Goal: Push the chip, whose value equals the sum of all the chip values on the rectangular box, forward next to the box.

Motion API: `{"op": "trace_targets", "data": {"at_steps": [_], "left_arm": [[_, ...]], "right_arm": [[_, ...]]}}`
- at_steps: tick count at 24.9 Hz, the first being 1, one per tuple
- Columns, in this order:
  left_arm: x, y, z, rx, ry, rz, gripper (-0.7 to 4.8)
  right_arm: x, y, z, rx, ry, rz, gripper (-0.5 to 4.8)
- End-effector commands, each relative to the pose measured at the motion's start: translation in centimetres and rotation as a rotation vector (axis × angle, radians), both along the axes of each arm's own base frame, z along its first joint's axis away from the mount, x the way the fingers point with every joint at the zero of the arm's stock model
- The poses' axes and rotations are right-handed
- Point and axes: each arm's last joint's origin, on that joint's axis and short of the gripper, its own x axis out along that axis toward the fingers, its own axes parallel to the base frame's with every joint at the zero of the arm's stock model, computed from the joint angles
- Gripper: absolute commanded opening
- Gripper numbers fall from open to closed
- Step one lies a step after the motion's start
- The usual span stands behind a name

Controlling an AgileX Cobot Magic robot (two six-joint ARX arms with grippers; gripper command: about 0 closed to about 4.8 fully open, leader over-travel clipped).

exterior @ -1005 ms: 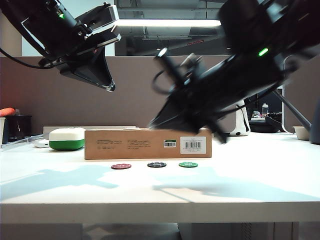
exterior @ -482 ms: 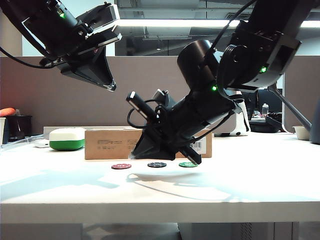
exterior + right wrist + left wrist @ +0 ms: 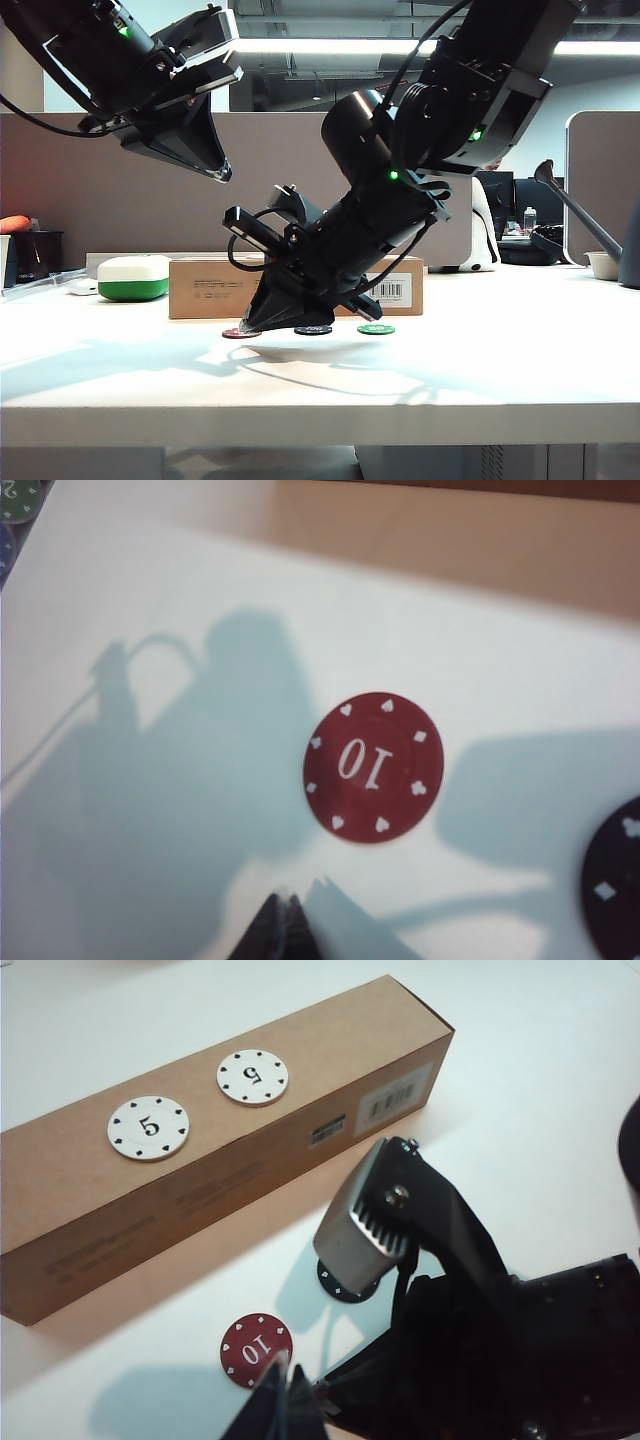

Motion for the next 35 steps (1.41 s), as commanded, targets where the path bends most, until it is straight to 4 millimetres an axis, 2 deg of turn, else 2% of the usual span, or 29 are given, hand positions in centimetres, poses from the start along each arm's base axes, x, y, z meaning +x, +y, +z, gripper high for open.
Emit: {"op": "trace_targets", "data": {"at_steps": [1,10,17,28,35], "left_arm": [[0.0,-0.1,0.2,-0.007,-0.016,-0.007,-0.05],[0.0,-0.1,0.2,-0.007,-0.016,-0.007,-0.05],[0.0,-0.1,0.2,-0.007,-0.016,-0.007,-0.05],[0.0,-0.1,0.2,-0.007,-0.016,-0.007,-0.05],[0.0,-0.1,0.2,-0.007,-0.016,-0.007,-0.05]], "right_arm": [[0.1,0.1,0.1,-0.025,-0.005,-0.01,-0.05],[0.1,0.3,-0.9,-0.068,-0.011,-0.018,-0.05],[0.6,0.7,-2.4,-0.112,-0.008,-0.032,-0.05],[1.2,0.4,-2.2,-0.176,-0.082,-0.139,-0.05],[1.2,0.5,-2.2,-0.176,-0.084,-0.141,-0.05]]}}
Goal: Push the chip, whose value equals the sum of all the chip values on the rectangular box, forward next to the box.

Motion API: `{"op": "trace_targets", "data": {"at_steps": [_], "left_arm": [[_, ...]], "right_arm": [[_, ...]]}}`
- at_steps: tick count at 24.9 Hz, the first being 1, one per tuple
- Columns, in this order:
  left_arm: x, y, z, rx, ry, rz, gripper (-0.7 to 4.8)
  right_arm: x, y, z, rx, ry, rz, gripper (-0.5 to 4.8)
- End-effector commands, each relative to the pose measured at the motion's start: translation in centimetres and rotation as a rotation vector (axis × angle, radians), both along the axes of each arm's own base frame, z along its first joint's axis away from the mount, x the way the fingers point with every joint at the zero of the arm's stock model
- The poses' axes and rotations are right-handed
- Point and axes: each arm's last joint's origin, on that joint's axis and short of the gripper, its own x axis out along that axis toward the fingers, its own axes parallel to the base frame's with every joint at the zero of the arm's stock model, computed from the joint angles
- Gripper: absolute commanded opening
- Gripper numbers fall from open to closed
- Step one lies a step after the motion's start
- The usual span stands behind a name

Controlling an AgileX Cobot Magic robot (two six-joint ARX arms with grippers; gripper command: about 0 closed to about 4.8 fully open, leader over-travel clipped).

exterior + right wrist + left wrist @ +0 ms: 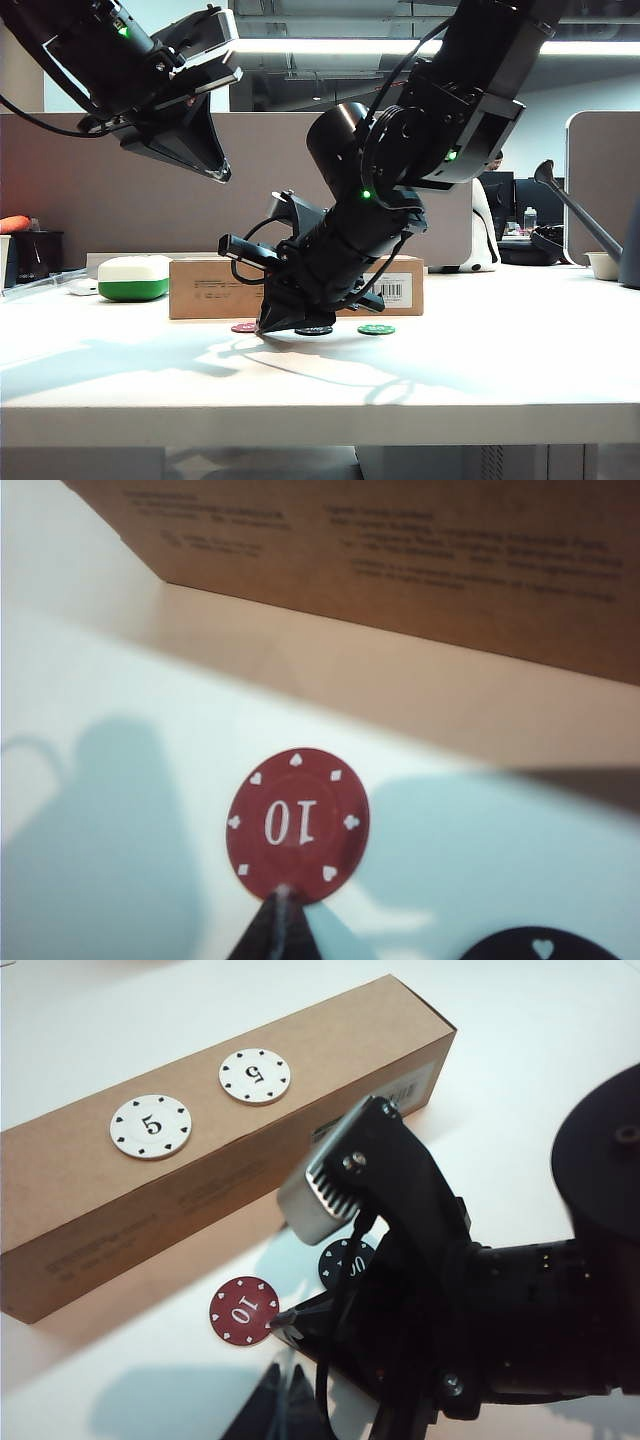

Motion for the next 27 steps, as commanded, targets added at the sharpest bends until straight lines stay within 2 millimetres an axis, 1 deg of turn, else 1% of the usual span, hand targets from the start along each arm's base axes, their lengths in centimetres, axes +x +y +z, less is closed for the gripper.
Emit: {"op": "trace_targets", "data": {"at_steps": [1,8,12,19,27], "left_arm": [[0.03,-0.06,0.24,-0.007,-0.017,-0.007,-0.05],[0.03,-0.05,0.24,-0.007,-0.016,-0.007,-0.05],[0.03,-0.05,0.24,-0.007,-0.016,-0.007,-0.05],[0.03,-0.06,0.24,-0.007,-0.017,-0.007,-0.05],[0.03,-0.05,0.24,-0.007,-0.016,-0.007,-0.05]], "right_arm": [[-0.4,-0.32,-1.22,-0.063,0.055,-0.008,-0.05],[-0.72,0.15,-1.17,-0.055,0.053,0.01,-0.05],[-0.92,0.55,-1.0,-0.021,0.056,0.044,-0.05],[-0.88,0.63,-1.0,-0.027,0.038,0.028,-0.05],[-0.69,0.59,-1.87,-0.056,0.03,0.005,-0.05]]}}
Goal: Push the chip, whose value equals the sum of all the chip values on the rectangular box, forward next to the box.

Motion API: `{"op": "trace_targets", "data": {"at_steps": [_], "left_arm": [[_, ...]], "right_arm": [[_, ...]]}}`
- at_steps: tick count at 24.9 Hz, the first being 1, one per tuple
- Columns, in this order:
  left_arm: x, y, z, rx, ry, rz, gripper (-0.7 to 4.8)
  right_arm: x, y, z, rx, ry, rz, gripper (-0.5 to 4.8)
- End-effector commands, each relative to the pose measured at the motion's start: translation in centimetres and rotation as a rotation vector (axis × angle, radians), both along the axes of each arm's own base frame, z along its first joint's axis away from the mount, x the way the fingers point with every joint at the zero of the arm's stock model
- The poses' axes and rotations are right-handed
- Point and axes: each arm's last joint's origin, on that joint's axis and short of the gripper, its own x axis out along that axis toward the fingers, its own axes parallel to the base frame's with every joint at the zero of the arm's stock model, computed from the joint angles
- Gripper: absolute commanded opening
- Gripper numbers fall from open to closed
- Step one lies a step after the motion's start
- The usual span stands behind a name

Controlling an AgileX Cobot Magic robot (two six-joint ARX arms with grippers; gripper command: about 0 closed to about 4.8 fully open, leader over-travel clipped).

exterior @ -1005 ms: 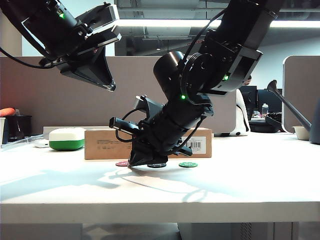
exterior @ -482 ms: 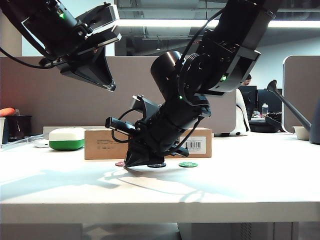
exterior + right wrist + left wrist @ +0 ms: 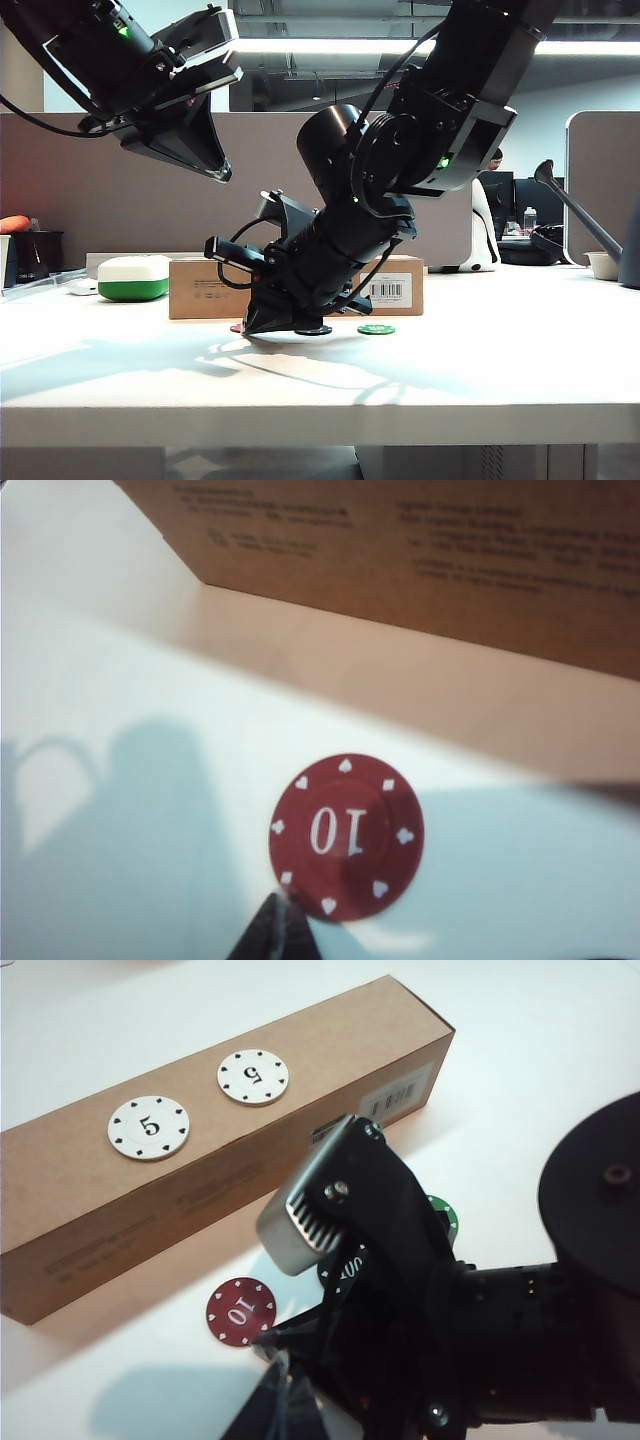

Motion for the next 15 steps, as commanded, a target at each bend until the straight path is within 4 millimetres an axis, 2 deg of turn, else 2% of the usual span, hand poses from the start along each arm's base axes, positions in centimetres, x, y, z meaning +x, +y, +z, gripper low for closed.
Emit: {"op": "trace_targets", "data": {"at_steps": [1,15], "left_arm": [[0.0,-0.1,0.2,-0.007,-0.016,-0.007,-0.05],[0.0,-0.1,0.2,-0.007,-0.016,-0.007,-0.05]], "right_arm": [[-0.3,-0.3,-1.5,-0.073,0.051,-0.019,-0.05],[1.6,0.6,-1.4,-0.09,0.016,-0.071,-0.05]]}}
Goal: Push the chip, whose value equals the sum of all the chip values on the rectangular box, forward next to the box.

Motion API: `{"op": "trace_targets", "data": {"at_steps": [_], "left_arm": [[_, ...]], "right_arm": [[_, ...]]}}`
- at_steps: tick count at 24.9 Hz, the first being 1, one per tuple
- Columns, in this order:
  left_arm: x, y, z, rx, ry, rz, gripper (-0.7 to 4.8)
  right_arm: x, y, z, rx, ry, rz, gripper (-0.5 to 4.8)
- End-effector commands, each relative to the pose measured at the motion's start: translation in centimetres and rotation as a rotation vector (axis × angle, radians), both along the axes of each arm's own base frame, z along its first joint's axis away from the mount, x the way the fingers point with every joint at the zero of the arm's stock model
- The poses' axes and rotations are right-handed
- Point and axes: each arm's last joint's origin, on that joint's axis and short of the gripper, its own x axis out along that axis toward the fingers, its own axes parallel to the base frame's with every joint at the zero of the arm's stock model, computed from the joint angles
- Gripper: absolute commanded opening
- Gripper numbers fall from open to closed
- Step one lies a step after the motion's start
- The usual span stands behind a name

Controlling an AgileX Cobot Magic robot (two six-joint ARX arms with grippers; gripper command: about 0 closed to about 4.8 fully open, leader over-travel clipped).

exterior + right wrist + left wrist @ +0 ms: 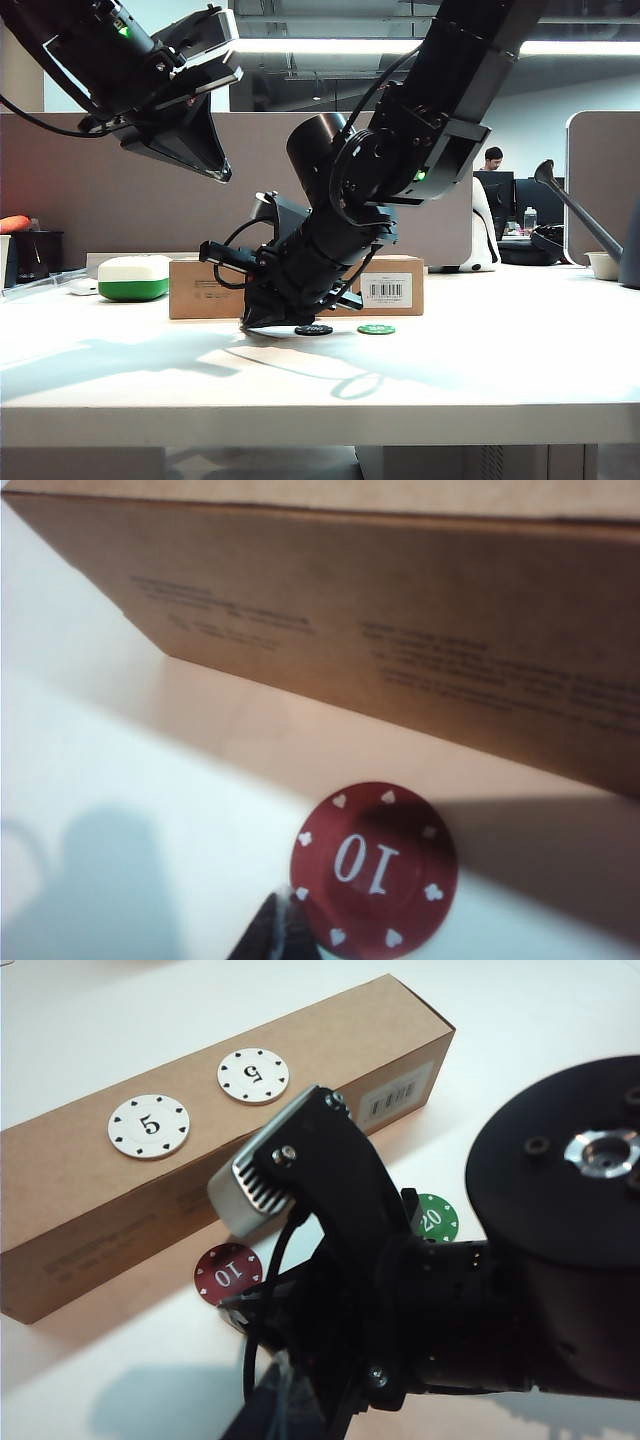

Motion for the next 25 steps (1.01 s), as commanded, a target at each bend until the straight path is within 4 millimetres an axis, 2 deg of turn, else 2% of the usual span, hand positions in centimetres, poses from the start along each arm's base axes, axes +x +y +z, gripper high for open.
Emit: {"op": "trace_targets", "data": {"at_steps": [1,13,25], "left_arm": [[0.03,-0.05,0.24,-0.007,-0.016,-0.007,-0.05],[0.03,-0.05,0.24,-0.007,-0.017,-0.007,-0.05],[0.03,-0.05,0.24,-0.007,-0.016,-0.007,-0.05]], "right_arm": [[-0.36,-0.4,-1.31,-0.083,0.069,-0.02,-0.05],[-1.15,-0.5,-1.25,-0.145,0.127,-0.025,-0.05],[-0.67,-0.41,-0.78,-0.167,0.021,-0.133,-0.05]]}}
